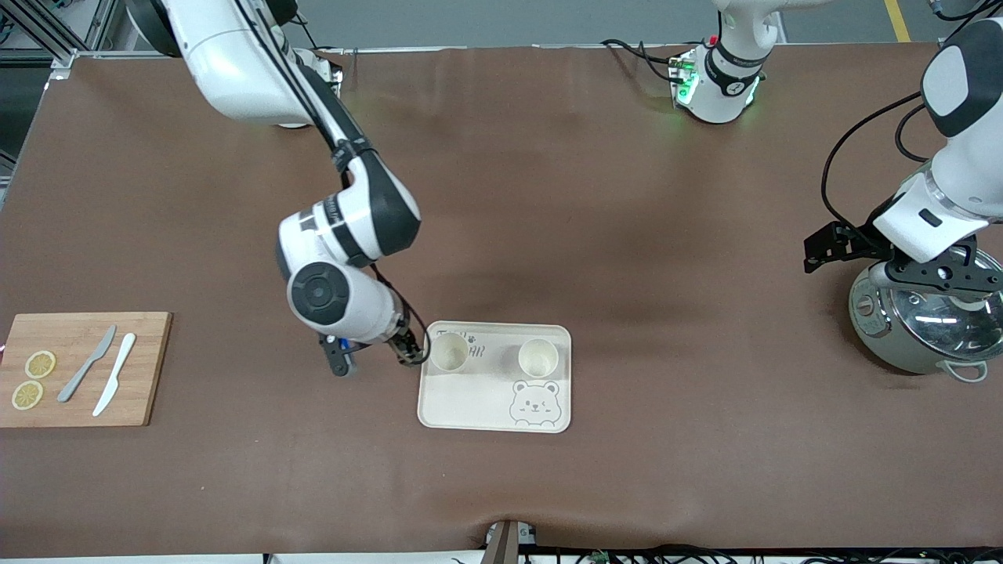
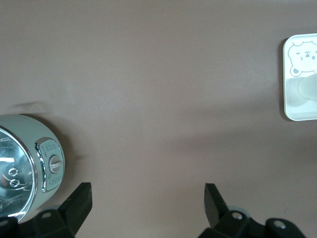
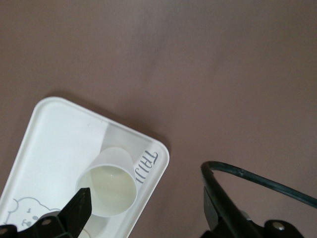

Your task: Place white IKEA cup upright on tray with both arms

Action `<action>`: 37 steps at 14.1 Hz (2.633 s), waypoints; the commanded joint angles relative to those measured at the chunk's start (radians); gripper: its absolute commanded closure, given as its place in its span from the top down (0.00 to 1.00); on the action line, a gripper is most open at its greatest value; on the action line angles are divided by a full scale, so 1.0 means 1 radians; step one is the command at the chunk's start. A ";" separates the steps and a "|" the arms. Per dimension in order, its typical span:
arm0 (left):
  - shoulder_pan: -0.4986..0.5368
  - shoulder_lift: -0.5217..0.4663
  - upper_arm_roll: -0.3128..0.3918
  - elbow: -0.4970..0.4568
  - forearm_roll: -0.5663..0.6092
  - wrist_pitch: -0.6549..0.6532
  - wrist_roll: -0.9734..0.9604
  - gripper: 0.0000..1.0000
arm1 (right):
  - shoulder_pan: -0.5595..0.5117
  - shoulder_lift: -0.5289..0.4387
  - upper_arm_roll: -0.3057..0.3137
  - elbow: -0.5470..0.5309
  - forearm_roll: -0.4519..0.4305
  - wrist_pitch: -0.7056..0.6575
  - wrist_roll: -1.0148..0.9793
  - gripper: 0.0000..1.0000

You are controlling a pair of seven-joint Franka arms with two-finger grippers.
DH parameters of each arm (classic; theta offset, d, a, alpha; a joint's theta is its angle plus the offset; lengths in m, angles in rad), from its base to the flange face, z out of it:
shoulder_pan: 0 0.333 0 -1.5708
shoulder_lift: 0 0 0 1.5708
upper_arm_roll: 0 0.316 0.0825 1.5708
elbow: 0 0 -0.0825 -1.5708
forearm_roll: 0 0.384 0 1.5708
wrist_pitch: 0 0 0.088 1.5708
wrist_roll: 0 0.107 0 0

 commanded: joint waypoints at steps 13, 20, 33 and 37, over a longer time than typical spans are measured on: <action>-0.116 -0.023 0.021 0.102 -0.015 -0.130 -0.097 1.00 | -0.334 -0.260 0.150 -0.008 -0.037 -0.295 -0.539 1.00; -0.119 -0.006 0.015 0.102 -0.018 -0.130 -0.109 1.00 | -0.446 -0.358 0.143 -0.017 -0.088 -0.438 -1.051 1.00; -0.127 -0.003 -0.002 0.094 -0.018 -0.130 -0.147 1.00 | -0.465 -0.717 0.052 -0.439 -0.162 -0.287 -1.527 1.00; -0.123 -0.004 -0.002 0.094 -0.013 -0.130 -0.132 1.00 | -0.469 -0.702 0.042 -0.377 -0.162 -0.278 -1.611 1.00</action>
